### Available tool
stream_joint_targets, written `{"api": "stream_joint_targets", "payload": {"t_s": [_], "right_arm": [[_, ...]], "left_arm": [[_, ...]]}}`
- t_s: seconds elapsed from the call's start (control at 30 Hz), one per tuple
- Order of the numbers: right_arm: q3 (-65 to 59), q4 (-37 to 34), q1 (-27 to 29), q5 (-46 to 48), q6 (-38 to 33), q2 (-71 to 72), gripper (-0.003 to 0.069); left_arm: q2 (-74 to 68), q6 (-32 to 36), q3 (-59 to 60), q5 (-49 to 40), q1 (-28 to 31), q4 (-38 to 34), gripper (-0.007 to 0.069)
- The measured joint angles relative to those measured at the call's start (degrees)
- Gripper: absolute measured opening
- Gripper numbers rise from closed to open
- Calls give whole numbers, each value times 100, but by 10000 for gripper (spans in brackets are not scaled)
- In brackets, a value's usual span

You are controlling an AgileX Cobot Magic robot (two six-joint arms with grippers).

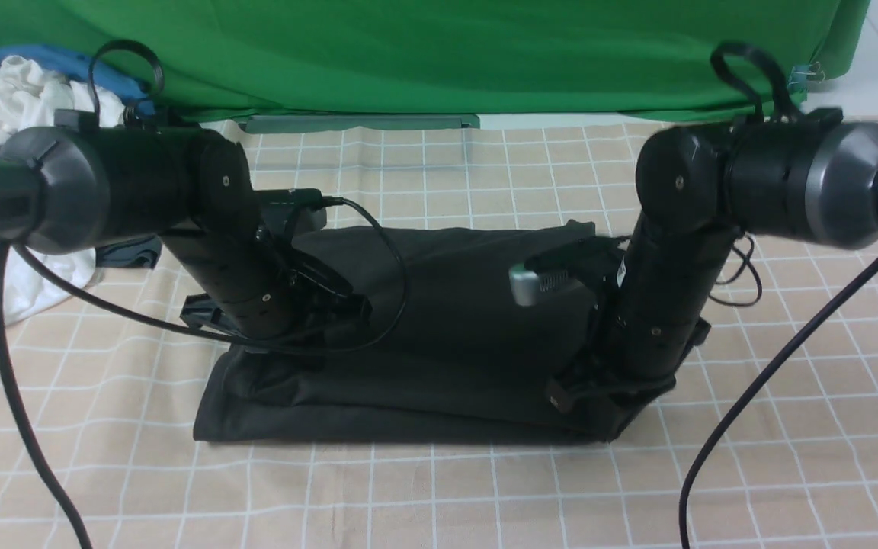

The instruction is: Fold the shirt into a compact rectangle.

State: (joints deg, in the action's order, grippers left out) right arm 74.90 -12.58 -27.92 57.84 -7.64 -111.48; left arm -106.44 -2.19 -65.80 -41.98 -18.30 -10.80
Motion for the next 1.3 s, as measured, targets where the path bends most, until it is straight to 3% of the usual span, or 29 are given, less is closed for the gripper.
{"api": "stream_joint_targets", "payload": {"t_s": [0.1,0.33,0.57,0.63,0.7,0.73,0.77,0.83,1.0,1.1,1.23,1.3], "right_arm": [[-43,114,5,-93,0,50,38],[351,1028,135,15,365,827,36],[944,501,873,-197,299,1073,99],[1049,114,1055,-363,102,817,223],[1101,19,1065,-450,44,598,296],[1141,-36,1065,-534,13,427,365],[1147,-48,1065,-547,13,396,375],[1228,-110,1059,-661,7,-31,491],[1299,-217,1059,-697,7,-514,589],[1334,-489,1053,-731,-103,-696,583],[1353,-718,1004,-790,-272,-909,507],[1384,-761,975,-796,-318,-1027,413]], "left_arm": [[43,-51,12,44,0,8,16],[924,-68,72,-213,0,287,17],[2476,-89,220,-441,0,360,17],[3102,-89,473,-470,0,317,19],[3343,-89,654,-475,0,297,18],[3646,-112,889,-464,0,277,18],[3682,-112,889,-462,0,277,18],[4123,-116,1349,-399,0,217,18],[4748,-204,2041,-342,0,81,18],[5052,-350,2414,-314,0,68,18],[5247,-541,2695,-320,0,56,18],[5327,-604,2768,-314,0,23,18]]}}
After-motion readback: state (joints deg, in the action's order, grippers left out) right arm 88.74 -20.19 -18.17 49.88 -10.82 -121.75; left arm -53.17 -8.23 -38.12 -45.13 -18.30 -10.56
